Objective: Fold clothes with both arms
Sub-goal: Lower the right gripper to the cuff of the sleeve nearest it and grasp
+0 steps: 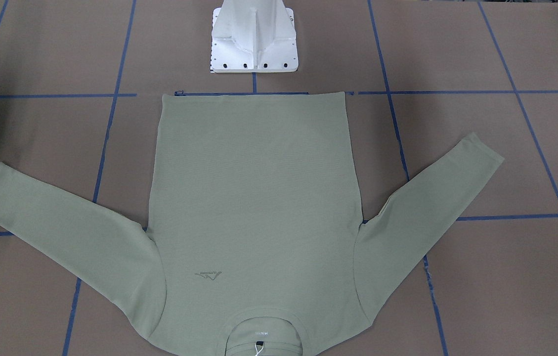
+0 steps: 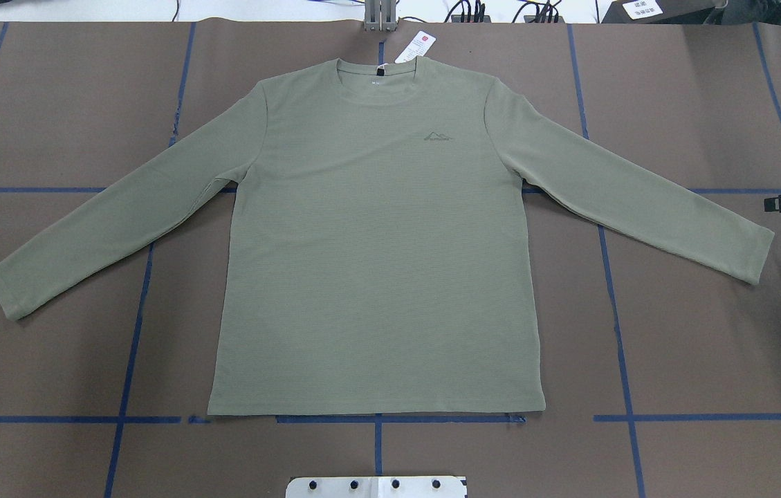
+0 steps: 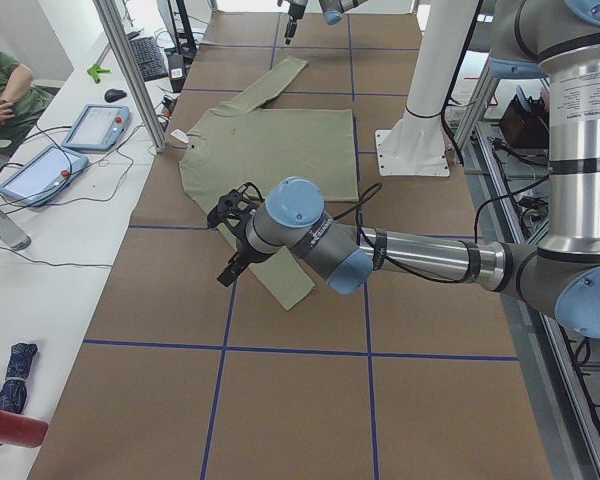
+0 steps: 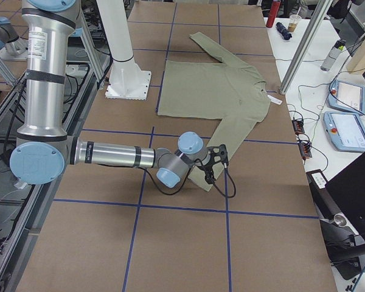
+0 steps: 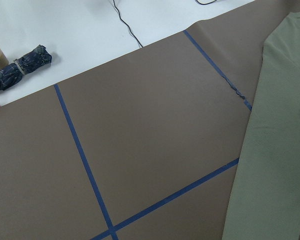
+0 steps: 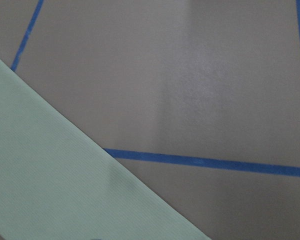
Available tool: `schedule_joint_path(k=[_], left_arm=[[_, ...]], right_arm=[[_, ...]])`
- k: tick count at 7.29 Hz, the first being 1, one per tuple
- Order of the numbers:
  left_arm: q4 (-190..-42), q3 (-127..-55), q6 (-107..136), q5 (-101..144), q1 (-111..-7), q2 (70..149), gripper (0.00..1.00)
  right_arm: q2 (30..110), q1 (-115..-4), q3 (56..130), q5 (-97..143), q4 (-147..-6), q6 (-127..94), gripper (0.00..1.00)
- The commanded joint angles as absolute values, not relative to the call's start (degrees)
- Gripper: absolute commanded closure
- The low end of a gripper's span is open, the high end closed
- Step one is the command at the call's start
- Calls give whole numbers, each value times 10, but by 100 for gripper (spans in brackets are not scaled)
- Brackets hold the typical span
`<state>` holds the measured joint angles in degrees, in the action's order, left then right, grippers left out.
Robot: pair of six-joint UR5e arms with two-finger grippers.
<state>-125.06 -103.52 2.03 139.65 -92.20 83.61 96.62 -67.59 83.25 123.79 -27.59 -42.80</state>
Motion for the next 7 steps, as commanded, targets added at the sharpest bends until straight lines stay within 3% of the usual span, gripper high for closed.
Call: schedule_joint_path(k=[1,3,7], left_arm=[[-1251,-1037,20,1397,-922,836,0],[-1252,-1037,18,1399,-922,834,0],[-1272,-1030,20,1400,-922,833,0]], right_arm=[[965,-671,763,1219,-207,-454,3],[962,-650,763,1205,-207,-459,14],[947,-621,755,1178,-212,-458,24]])
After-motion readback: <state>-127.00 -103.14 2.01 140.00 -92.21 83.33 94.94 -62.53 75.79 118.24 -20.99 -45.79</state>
